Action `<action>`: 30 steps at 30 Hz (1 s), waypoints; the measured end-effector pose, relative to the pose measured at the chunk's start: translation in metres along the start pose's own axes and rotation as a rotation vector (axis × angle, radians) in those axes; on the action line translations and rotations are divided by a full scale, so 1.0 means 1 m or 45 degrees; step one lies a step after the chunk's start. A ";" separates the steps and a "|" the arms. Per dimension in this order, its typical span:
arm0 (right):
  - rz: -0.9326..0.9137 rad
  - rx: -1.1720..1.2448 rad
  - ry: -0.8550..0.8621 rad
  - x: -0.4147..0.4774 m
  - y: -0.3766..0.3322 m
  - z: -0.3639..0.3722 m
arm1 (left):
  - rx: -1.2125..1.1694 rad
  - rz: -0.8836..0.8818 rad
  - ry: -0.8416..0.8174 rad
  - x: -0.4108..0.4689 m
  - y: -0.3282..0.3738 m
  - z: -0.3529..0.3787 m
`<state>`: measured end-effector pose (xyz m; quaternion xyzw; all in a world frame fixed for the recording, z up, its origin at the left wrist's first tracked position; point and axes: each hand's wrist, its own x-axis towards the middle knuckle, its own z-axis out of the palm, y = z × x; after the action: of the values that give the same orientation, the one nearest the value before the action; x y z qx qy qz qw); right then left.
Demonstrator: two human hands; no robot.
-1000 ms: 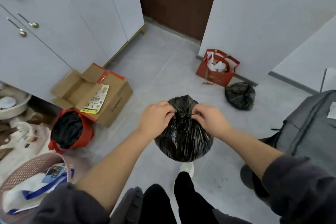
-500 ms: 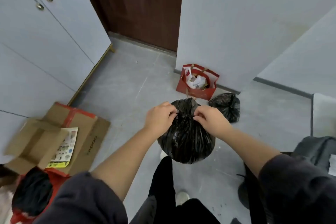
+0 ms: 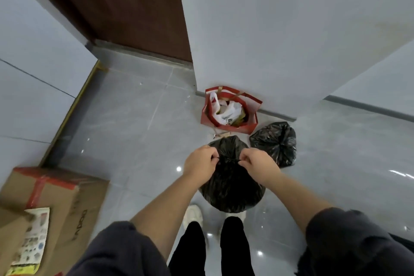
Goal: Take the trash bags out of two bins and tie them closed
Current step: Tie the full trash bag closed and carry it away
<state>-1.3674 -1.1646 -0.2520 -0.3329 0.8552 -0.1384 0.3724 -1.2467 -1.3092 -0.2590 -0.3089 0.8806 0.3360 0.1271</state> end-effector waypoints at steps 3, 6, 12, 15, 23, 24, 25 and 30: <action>0.061 0.009 -0.055 0.058 0.053 0.026 | 0.020 -0.031 -0.071 0.064 -0.010 0.052; 0.129 0.037 -0.081 0.112 0.106 0.062 | 0.042 -0.025 -0.150 0.126 -0.028 0.110; 0.219 0.021 0.010 0.194 0.186 0.131 | 0.111 0.016 -0.227 0.212 -0.072 0.208; 0.221 0.022 0.077 0.231 0.208 0.162 | 0.088 0.006 -0.209 0.243 -0.098 0.244; 0.035 0.004 0.323 0.319 0.227 0.213 | -0.101 -0.188 -0.071 0.299 -0.155 0.305; 0.056 0.031 0.357 0.320 0.227 0.217 | -0.147 -0.228 -0.116 0.300 -0.158 0.308; 0.105 0.051 0.382 0.318 0.228 0.223 | -0.206 -0.287 -0.174 0.298 -0.160 0.310; 0.608 0.089 0.124 0.279 0.241 0.249 | -0.476 -0.507 -0.459 0.276 -0.168 0.316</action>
<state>-1.4382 -1.1710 -0.6917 -0.1011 0.9213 -0.0918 0.3642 -1.3507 -1.3219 -0.6989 -0.4284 0.6894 0.5097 0.2854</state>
